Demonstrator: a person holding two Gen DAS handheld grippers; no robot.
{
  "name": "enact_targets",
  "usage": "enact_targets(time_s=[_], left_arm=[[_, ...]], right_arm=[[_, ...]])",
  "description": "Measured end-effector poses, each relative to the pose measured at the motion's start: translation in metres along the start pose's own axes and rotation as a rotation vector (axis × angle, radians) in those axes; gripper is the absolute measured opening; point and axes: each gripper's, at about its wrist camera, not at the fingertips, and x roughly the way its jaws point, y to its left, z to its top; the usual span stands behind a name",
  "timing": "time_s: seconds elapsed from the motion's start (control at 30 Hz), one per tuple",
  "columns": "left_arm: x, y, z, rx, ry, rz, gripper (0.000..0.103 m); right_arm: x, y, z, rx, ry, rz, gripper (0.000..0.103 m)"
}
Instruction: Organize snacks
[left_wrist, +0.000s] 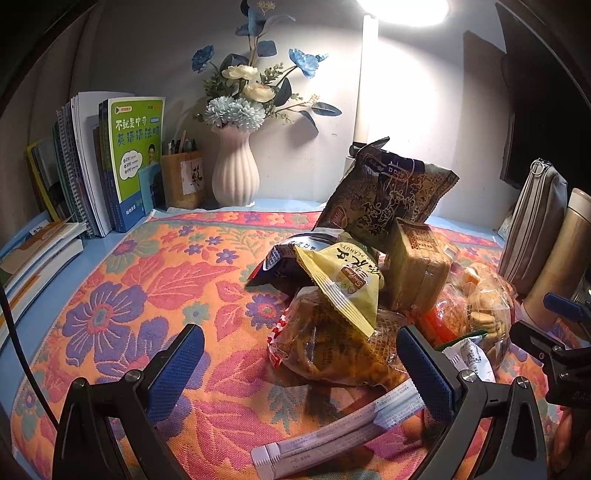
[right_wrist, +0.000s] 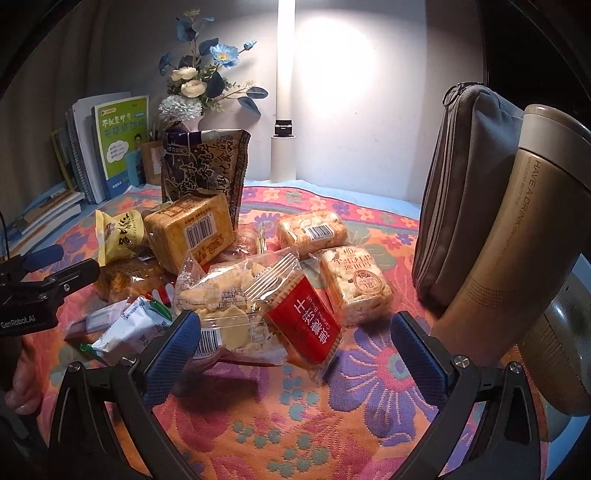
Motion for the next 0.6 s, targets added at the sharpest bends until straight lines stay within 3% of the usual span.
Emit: enact_targets(time_s=[0.6], left_arm=[[0.0017, 0.0029, -0.0011, -0.004, 0.010, -0.003, 0.103]], right_arm=[[0.0003, -0.0022, -0.0003, 0.011, 0.000, 0.002, 0.103]])
